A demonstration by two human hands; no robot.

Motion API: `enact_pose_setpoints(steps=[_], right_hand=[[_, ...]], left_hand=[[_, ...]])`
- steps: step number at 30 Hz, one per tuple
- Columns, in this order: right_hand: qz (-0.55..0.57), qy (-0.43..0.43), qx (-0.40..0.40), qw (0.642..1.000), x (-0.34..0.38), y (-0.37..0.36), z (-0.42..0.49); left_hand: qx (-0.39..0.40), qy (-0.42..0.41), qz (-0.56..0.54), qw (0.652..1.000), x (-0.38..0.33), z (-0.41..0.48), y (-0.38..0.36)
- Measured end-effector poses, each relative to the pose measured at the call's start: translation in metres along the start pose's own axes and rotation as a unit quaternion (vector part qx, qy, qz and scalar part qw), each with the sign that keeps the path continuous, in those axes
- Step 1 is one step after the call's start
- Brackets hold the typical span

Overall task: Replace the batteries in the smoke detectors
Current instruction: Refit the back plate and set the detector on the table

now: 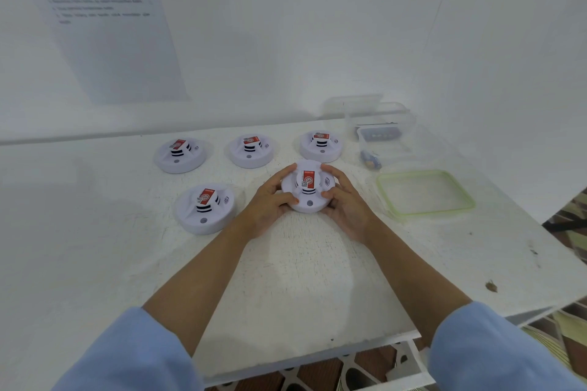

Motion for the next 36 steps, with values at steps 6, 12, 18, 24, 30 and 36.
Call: enact_pose_setpoints(steps=[6, 12, 18, 24, 30, 36], right_hand=[[0.006, -0.002, 0.001, 1.000, -0.0006, -0.0001, -0.0001], [0.006, -0.005, -0.003, 1.000, -0.0028, 0.0010, -0.0002], [0.003, -0.009, -0.006, 1.000, -0.0031, 0.0016, 0.0002], [0.005, -0.007, -0.003, 1.000, -0.0016, 0.0005, -0.0005], [-0.004, -0.010, -0.004, 1.000, -0.0027, 0.0017, 0.0001], [0.001, -0.014, -0.007, 1.000, -0.0030, 0.0018, 0.0001]], left_hand=[[0.002, 0.003, 0.001, 1.000, 0.0014, 0.0005, 0.0011], [0.001, 0.005, 0.007, 1.000, 0.0018, 0.0013, 0.0017], [0.003, 0.004, -0.002, 1.000, 0.0023, 0.0009, 0.0017], [0.002, 0.005, -0.001, 1.000, 0.0027, 0.0006, 0.0017], [-0.003, 0.006, -0.002, 1.000, 0.0025, -0.0005, 0.0024], [-0.006, 0.010, 0.002, 1.000, 0.0033, -0.0009, 0.0025]])
Point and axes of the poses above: each hand's wrist, its own z-axis towards the middle knuckle, its own y-axis out of the back of the hand, x = y × z, the point moved 10 cm from there along z, towards the middle knuckle, and after that the axes turned 15 degrees about x, right-handed, at the moved point
